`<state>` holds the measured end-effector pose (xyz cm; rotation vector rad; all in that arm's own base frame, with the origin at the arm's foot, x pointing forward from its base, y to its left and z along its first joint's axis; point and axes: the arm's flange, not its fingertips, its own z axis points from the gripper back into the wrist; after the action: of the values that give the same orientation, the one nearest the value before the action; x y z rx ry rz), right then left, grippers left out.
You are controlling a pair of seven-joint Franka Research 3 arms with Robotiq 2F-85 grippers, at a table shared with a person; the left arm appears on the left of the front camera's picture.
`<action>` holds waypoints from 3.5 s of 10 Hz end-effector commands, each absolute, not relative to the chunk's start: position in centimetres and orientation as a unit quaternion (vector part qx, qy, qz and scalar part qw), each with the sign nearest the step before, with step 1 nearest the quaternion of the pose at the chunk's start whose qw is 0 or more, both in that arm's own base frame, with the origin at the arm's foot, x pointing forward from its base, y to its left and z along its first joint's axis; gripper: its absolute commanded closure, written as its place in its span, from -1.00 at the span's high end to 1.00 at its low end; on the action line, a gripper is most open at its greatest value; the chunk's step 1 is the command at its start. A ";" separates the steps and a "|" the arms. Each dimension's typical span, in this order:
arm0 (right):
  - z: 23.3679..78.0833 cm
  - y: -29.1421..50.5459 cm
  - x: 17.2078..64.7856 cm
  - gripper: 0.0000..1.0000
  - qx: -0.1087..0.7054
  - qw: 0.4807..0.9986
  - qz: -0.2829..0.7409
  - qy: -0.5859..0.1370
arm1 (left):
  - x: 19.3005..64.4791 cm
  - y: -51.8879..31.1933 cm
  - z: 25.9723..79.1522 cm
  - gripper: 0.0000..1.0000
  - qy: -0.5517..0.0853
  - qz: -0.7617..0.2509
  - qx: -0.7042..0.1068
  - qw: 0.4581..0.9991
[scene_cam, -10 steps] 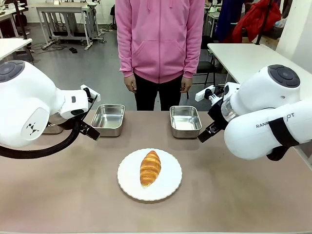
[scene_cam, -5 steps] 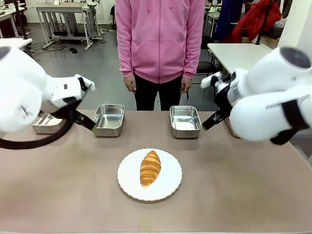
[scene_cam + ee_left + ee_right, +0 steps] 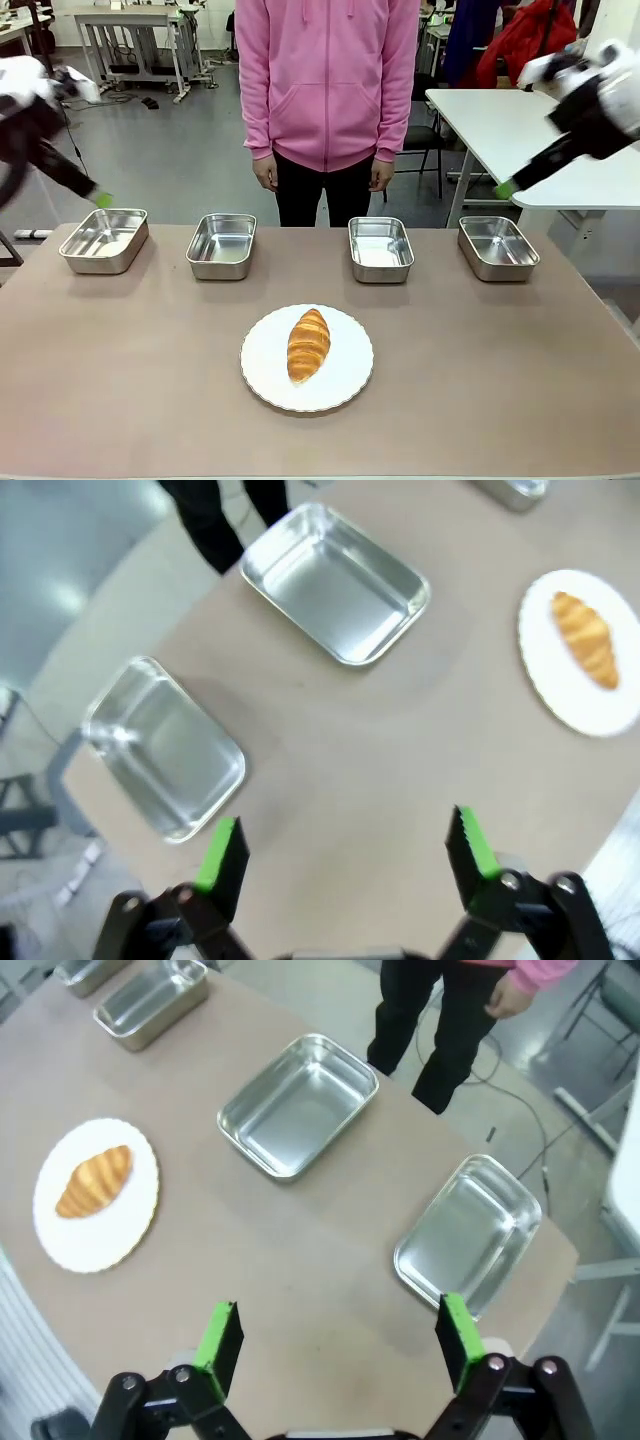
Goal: Place the bread in the container.
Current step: Place the Butter Roll into the Airtight Container indicated by the human.
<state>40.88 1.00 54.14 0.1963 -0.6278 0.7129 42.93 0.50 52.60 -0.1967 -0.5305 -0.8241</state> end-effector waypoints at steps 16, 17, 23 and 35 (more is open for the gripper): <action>58.3 -10.7 41.6 1.00 0.195 0.830 0.364 -0.375 | 43.4 10.5 55.0 1.00 -0.346 -0.464 -0.230 0.782; 58.6 -11.2 41.6 1.00 0.200 0.827 0.361 -0.381 | 43.2 10.6 55.3 1.00 -0.358 -0.461 -0.235 0.777; 59.6 -12.6 41.3 1.00 0.211 0.819 0.351 -0.402 | 43.1 10.7 56.1 1.00 -0.389 -0.443 -0.272 0.760; 59.8 -13.0 41.6 1.00 0.218 0.816 0.347 -0.408 | 42.7 10.3 55.6 1.00 -0.398 -0.379 -0.266 0.792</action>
<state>41.25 -12.81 59.74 0.4536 -0.8427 0.7164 43.23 10.95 55.56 -0.5741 -0.8446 -0.8477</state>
